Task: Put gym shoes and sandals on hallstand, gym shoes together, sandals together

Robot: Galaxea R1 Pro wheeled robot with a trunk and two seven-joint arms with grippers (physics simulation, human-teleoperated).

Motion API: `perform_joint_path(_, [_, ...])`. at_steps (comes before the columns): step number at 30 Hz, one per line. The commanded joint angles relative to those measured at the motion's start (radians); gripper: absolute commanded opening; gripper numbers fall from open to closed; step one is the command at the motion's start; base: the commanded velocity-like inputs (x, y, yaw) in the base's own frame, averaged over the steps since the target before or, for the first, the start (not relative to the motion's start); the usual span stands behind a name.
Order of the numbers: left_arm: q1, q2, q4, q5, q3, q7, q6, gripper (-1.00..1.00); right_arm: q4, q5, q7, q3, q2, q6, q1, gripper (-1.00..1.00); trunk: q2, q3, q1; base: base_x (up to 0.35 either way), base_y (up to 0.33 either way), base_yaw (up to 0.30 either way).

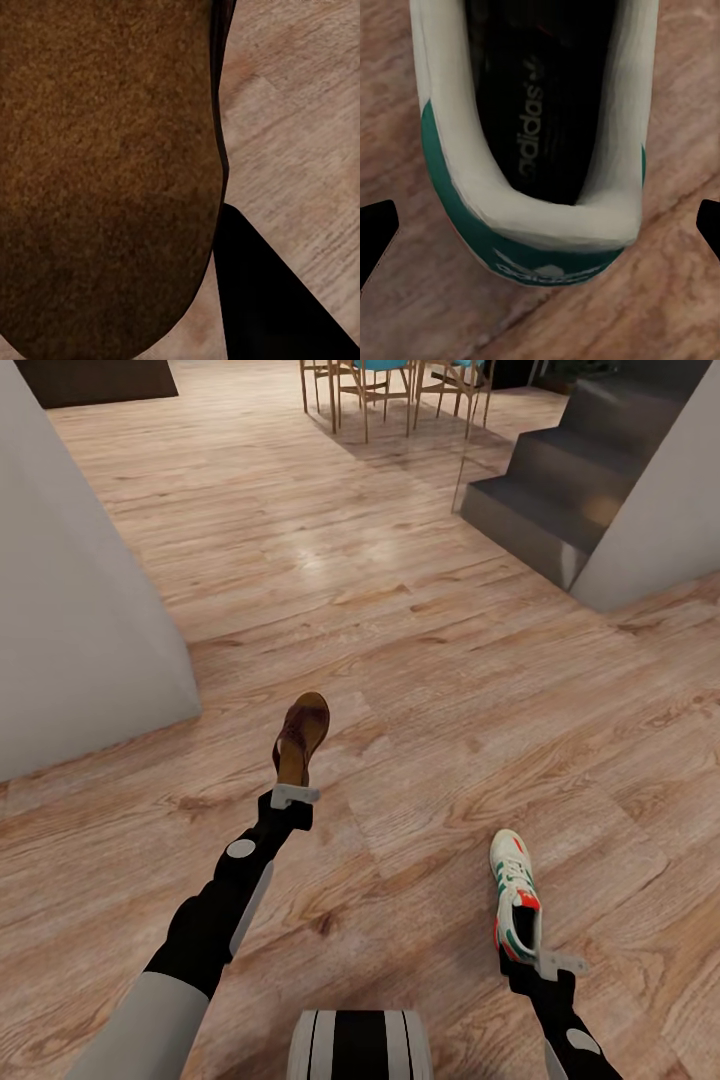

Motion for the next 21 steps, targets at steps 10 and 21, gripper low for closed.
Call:
perform_joint_path(10, [0.0, 0.0, -0.002, -0.006, 0.0, -0.002, 0.006, -1.0, 0.0, 0.004, 0.009, -0.009, -0.001, -0.004, -0.001, 1.0, 0.0, -0.001, 0.0, 0.035, 0.0, 0.0])
perform_joint_path(21, [0.0, 0.0, 0.0, -0.006, 0.0, 0.0, 0.007, -1.0, 0.0, 0.004, 0.008, -0.009, -0.003, -0.004, -0.001, -1.0, 0.0, -0.001, 0.0, 0.001, 0.0, 0.0])
